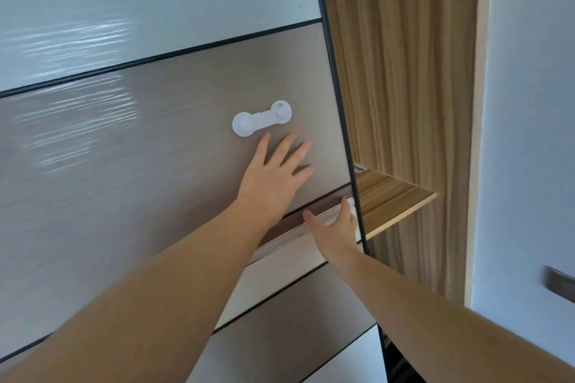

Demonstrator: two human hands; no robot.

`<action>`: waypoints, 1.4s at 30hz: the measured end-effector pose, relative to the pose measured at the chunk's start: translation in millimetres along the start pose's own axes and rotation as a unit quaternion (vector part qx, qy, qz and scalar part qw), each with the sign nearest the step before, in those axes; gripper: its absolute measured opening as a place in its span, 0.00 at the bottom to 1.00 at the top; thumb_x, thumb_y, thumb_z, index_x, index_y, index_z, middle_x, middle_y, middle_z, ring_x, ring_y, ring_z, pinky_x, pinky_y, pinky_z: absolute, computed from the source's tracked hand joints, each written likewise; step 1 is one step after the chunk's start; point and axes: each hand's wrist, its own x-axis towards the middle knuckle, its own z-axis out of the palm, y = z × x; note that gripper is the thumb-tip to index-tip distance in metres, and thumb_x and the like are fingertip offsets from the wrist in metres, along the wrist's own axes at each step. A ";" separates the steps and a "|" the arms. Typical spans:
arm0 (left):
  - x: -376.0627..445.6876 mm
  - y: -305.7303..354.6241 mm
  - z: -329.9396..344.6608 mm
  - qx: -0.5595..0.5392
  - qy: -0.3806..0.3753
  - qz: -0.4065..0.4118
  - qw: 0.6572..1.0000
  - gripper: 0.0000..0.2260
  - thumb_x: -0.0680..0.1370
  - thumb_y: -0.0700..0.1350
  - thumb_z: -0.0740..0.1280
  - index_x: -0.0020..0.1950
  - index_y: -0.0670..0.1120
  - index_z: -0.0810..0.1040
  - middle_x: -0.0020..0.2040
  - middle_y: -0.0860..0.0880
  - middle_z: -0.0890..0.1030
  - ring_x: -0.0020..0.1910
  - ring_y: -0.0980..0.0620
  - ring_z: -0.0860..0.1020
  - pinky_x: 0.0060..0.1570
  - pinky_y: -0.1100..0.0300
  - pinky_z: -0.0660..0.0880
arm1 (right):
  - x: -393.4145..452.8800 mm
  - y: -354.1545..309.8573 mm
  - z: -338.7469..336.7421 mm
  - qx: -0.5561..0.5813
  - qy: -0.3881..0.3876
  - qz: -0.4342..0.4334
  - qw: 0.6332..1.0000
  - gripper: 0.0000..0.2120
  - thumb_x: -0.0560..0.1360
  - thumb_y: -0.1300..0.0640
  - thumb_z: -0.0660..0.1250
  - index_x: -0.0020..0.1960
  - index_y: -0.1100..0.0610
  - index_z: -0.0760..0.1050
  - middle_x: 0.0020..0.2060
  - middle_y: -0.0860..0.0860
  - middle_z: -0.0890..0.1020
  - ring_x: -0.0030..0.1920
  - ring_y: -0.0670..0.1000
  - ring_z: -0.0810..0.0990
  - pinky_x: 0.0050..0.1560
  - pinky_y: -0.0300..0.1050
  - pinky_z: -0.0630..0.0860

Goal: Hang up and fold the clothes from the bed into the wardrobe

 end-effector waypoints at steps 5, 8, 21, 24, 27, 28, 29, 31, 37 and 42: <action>43.0 24.9 -17.2 -0.020 0.009 0.004 1.000 0.31 0.78 0.48 0.65 0.78 0.53 0.54 0.80 0.47 0.41 0.78 0.41 0.39 0.73 0.39 0.40 | 22.8 0.6 -28.3 0.018 -0.005 0.018 1.000 0.44 0.74 0.48 0.71 0.79 0.48 0.47 0.76 0.49 0.55 0.72 0.54 0.65 0.60 0.44 0.67; 68.8 36.7 -23.5 -0.035 0.015 0.008 0.999 0.32 0.77 0.47 0.67 0.77 0.53 0.55 0.80 0.47 0.41 0.78 0.42 0.39 0.73 0.40 0.38 | 41.2 -0.2 -42.8 0.033 0.008 0.030 0.999 0.45 0.73 0.48 0.73 0.79 0.47 0.47 0.75 0.49 0.56 0.70 0.54 0.67 0.56 0.43 0.67; 179.5 81.9 -34.4 -0.079 0.115 0.062 0.988 0.26 0.74 0.46 0.64 0.73 0.52 0.63 0.80 0.48 0.44 0.78 0.45 0.39 0.73 0.46 0.35 | 119.2 -1.9 -105.2 0.110 0.102 0.066 0.987 0.38 0.71 0.54 0.69 0.75 0.43 0.55 0.68 0.51 0.64 0.59 0.55 0.71 0.59 0.58 0.77; 204.1 92.9 -39.5 -0.080 0.125 0.068 0.987 0.22 0.77 0.46 0.61 0.72 0.51 0.64 0.80 0.48 0.45 0.78 0.45 0.40 0.74 0.47 0.35 | 137.4 -4.1 -119.9 0.132 0.118 0.069 0.982 0.36 0.72 0.53 0.69 0.74 0.43 0.56 0.67 0.52 0.66 0.58 0.55 0.71 0.60 0.59 0.76; 225.4 103.3 -43.5 -0.075 0.136 0.071 0.985 0.21 0.78 0.48 0.59 0.72 0.51 0.65 0.80 0.47 0.46 0.78 0.45 0.41 0.75 0.46 0.36 | 152.8 -5.1 -134.8 0.136 0.131 0.069 0.980 0.34 0.73 0.52 0.68 0.74 0.43 0.56 0.67 0.53 0.67 0.60 0.56 0.71 0.61 0.59 0.75; 231.8 106.4 -45.2 -0.072 0.138 0.072 0.985 0.21 0.79 0.48 0.59 0.73 0.51 0.65 0.80 0.47 0.47 0.78 0.45 0.42 0.75 0.46 0.36 | 157.3 -4.9 -139.4 0.134 0.134 0.070 0.979 0.33 0.73 0.52 0.68 0.74 0.43 0.57 0.67 0.53 0.67 0.60 0.56 0.71 0.62 0.59 0.75; 238.2 109.0 -46.8 -0.070 0.139 0.072 0.985 0.21 0.79 0.48 0.58 0.73 0.50 0.65 0.80 0.47 0.47 0.78 0.44 0.42 0.74 0.46 0.36 | 161.5 -4.3 -144.2 0.132 0.137 0.071 0.979 0.33 0.74 0.51 0.67 0.74 0.43 0.57 0.67 0.53 0.67 0.61 0.56 0.71 0.63 0.59 0.74; 250.1 115.0 -49.7 -0.065 0.138 0.075 0.985 0.22 0.79 0.48 0.58 0.73 0.50 0.64 0.80 0.46 0.46 0.78 0.44 0.41 0.74 0.46 0.35 | 169.6 -3.2 -152.9 0.134 0.146 0.070 0.978 0.31 0.74 0.50 0.67 0.74 0.42 0.58 0.67 0.53 0.66 0.63 0.57 0.70 0.64 0.60 0.73; 276.7 128.5 -57.0 -0.038 0.125 0.081 0.988 0.24 0.79 0.50 0.58 0.76 0.51 0.60 0.80 0.46 0.44 0.78 0.43 0.39 0.74 0.45 0.33 | 188.9 0.1 -169.6 0.136 0.166 0.071 0.974 0.29 0.75 0.48 0.66 0.74 0.44 0.59 0.68 0.54 0.67 0.64 0.57 0.70 0.65 0.59 0.72; 286.9 134.7 -59.3 -0.031 0.130 0.083 0.988 0.25 0.79 0.50 0.59 0.75 0.51 0.61 0.80 0.46 0.45 0.78 0.43 0.40 0.73 0.45 0.34 | 195.8 3.6 -181.2 0.121 0.149 0.080 0.978 0.29 0.76 0.48 0.67 0.74 0.45 0.59 0.69 0.54 0.67 0.65 0.58 0.71 0.65 0.57 0.73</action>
